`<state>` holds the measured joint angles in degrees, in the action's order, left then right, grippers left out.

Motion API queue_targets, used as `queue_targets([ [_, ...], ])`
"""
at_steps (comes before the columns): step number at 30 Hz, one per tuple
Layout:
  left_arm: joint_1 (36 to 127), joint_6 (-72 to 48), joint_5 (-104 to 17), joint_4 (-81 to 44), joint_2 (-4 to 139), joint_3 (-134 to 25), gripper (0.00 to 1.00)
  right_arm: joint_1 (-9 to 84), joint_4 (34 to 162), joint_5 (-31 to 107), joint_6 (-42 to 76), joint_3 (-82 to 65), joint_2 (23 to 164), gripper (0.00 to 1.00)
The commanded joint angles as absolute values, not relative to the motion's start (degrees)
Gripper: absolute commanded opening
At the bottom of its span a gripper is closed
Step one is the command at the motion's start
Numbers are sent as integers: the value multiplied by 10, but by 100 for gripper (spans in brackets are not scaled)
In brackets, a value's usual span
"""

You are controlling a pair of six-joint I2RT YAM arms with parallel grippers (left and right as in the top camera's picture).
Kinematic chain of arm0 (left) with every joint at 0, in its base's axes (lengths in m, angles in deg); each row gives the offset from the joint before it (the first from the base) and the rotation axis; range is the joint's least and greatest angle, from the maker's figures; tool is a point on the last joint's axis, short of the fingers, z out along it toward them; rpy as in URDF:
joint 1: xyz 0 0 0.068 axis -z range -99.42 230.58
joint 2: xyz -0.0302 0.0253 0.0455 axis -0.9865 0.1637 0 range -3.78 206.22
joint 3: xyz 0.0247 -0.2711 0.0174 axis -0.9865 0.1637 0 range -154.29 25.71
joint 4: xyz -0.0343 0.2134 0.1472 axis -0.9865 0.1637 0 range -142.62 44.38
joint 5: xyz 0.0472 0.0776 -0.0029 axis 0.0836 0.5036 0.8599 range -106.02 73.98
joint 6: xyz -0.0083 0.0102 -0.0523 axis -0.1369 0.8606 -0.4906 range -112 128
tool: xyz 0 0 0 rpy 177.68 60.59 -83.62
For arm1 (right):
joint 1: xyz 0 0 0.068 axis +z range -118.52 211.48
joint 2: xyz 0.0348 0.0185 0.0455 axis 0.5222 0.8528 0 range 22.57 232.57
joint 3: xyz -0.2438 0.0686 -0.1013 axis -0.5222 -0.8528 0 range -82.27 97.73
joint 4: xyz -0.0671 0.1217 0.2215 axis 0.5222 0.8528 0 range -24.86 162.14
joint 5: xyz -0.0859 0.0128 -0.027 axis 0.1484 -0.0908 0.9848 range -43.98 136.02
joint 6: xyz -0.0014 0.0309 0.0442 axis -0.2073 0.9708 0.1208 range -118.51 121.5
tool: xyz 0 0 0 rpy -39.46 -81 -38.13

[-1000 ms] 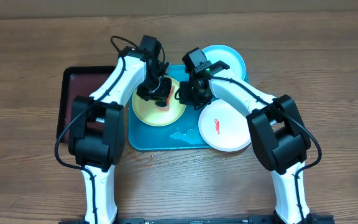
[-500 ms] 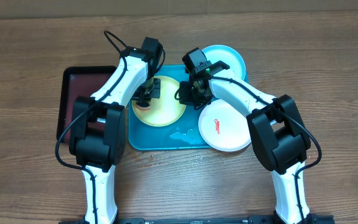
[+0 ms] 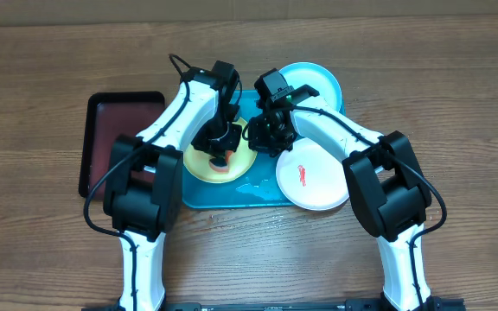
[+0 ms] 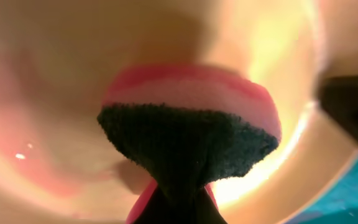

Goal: Clean dirty plates on tray and stack at the side
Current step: 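Scrub the yellow plate with the sponge while right gripper holds it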

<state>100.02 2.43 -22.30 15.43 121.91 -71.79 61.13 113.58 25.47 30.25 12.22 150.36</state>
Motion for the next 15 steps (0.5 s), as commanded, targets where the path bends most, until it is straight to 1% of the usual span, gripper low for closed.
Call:
queue_targets([
  [1,1001,27,-259,146,1225,-730,4,610,1138,187,321,117,1519,4],
  [4,1001,26,-249,118,1225,-730,4,608,1134,185,332,113,1519,4],
  [11,1001,-76,-11,50,1225,-730,4,610,1132,222,332,113,1519,4],
  [15,1001,-90,42,54,1225,-730,4,610,1132,235,332,113,1519,4],
])
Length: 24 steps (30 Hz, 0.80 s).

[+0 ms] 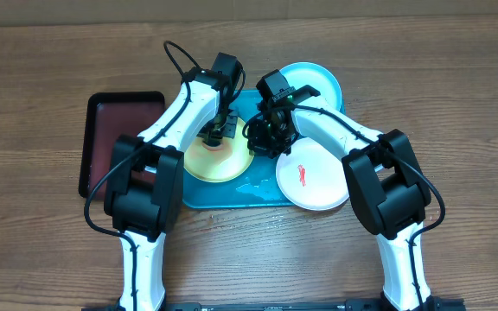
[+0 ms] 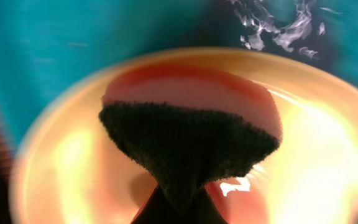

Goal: Clean dirty plates on tray and stack at the side
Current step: 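Scrub the yellow plate with the sponge while right gripper holds it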

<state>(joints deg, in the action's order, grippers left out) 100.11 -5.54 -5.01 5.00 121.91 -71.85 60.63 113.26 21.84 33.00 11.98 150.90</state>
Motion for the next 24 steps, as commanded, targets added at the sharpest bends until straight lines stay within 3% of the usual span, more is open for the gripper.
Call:
queue_targets([
  [1,1001,-91,43,61,1225,-730,4,610,1132,235,332,113,1519,4],
  [8,1001,-113,-47,147,1225,-730,4,610,1130,235,332,113,1519,4],
  [13,1001,-15,-275,144,1225,-722,4,610,1129,235,332,113,1519,4],
  [15,1001,7,-311,131,1225,-719,4,610,1130,235,332,113,1519,4],
  [18,1001,-1,-287,105,1225,-718,4,610,1131,235,330,113,1519,4],
  [24,995,-107,-108,58,1225,-718,4,610,1132,235,330,113,1519,4],
])
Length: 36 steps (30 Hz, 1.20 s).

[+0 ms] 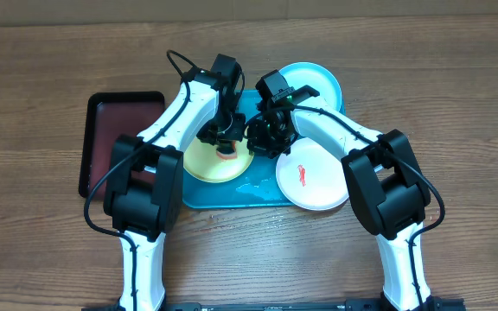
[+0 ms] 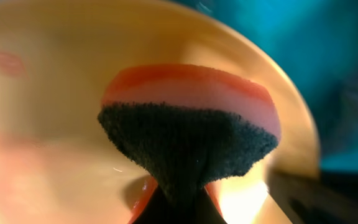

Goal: Clean dirty plates on tray and stack at the side
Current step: 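Scrub the yellow plate with the sponge while right gripper holds it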

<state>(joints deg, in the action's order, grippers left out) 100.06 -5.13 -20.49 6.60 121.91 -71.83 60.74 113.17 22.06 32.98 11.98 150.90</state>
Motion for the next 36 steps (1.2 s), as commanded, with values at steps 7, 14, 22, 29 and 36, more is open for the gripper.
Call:
queue_targets([
  [7,990,-178,30,84,1225,-718,4,610,1131,235,328,113,1519,4],
  [14,991,-10,-208,162,1225,-718,4,610,1129,235,328,113,1519,4],
  [22,985,80,-284,94,1225,-718,4,610,1130,235,328,113,1519,4],
  [29,977,-83,-53,27,1225,-718,4,610,1131,235,327,113,1519,4],
  [36,978,-134,37,117,1225,-718,4,610,1130,235,326,113,1519,4],
])
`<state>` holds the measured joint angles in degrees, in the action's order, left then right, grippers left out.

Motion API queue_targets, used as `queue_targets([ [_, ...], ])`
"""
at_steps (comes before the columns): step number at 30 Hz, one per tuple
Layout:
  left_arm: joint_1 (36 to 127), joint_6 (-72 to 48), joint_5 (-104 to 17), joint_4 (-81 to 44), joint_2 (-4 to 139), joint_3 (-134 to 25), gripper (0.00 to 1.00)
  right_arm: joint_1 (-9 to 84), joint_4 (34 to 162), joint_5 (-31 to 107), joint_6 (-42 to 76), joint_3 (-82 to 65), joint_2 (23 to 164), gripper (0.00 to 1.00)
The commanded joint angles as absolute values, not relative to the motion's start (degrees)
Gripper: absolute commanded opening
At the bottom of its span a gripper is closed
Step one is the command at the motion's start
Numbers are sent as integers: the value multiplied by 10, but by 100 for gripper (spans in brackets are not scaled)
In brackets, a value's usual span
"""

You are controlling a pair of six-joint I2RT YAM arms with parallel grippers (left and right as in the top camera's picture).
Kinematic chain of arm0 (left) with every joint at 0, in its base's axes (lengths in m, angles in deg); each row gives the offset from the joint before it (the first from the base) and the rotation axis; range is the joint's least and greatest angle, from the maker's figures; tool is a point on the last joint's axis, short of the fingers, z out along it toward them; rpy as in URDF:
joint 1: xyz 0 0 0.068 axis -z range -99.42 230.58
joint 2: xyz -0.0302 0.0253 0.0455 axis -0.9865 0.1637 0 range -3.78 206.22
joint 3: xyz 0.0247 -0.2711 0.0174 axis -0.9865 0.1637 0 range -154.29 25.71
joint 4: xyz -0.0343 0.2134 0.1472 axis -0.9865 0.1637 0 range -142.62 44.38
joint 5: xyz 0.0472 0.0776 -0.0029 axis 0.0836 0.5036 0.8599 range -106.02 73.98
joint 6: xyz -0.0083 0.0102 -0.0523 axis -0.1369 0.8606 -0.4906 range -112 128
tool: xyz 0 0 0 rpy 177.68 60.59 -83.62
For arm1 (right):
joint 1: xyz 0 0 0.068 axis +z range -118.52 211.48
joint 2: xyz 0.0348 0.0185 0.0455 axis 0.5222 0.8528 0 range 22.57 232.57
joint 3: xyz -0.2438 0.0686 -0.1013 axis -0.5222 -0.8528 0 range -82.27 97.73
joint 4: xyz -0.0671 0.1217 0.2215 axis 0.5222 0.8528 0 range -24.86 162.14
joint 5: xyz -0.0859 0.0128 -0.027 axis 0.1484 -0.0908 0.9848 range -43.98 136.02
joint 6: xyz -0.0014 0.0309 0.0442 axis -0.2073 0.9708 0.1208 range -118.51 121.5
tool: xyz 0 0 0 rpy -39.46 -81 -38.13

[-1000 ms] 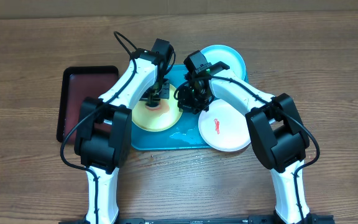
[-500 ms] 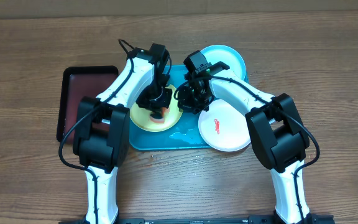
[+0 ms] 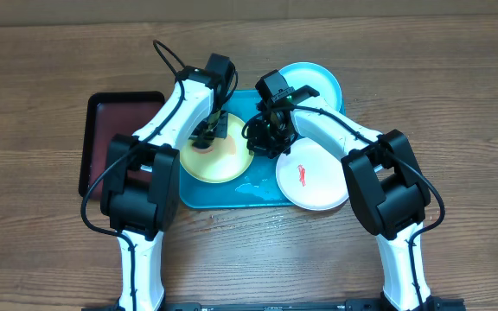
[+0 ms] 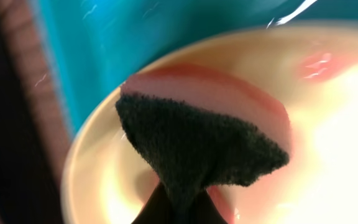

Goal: Clean dirty plates on tray and stack at the side
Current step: 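Scrub the yellow plate with the sponge while right gripper holds it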

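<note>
A yellow plate [image 3: 219,160] lies on the teal tray [image 3: 232,192]. My left gripper [image 3: 207,131] is shut on a pink sponge [image 4: 207,134] with a dark scouring side, pressed onto the plate's upper-left part [image 4: 123,186]. Its fingers pinch the dark side at the bottom of the left wrist view, where the gripper [image 4: 179,208] shows. My right gripper [image 3: 262,138] sits at the plate's right rim; its jaws are hidden by the arm. A white plate [image 3: 311,175] with a red smear overlaps the tray's right edge.
A light blue plate [image 3: 314,82] lies behind the tray on the right. A dark red tray [image 3: 115,142] sits on the wooden table to the left. Water glistens on the teal tray [image 4: 98,56] beside the yellow plate.
My left gripper has moved with the sponge from the plate's middle-right to its upper-left edge. The right gripper has stayed at the plate's right rim.
The sponge was first on the near middle of the yellow plate. Then it was at the plate's far edge, then back near the centre-right, and now at the upper left. The right gripper kept to the plate's right rim throughout.
</note>
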<state>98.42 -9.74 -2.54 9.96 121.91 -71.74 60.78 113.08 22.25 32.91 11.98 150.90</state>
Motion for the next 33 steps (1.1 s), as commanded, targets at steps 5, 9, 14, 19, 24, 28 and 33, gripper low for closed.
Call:
queue_targets([
  [5,979,-46,-95,176,1225,-718,4,610,1130,235,326,113,1519,4],
  [9,979,86,-256,157,1225,-718,4,610,1130,235,326,113,1519,4],
  [14,979,115,-280,63,1225,-717,4,610,1131,235,326,113,1519,4],
  [19,979,88,-224,-28,1225,-706,4,610,1133,235,315,113,1519,4],
  [24,979,-70,-5,3,1225,-695,4,610,1134,235,315,113,1519,4],
  [28,979,-114,60,82,1225,-695,4,610,1133,235,315,113,1519,4],
  [33,979,-113,38,160,1225,-695,4,610,1132,235,315,113,1519,4],
])
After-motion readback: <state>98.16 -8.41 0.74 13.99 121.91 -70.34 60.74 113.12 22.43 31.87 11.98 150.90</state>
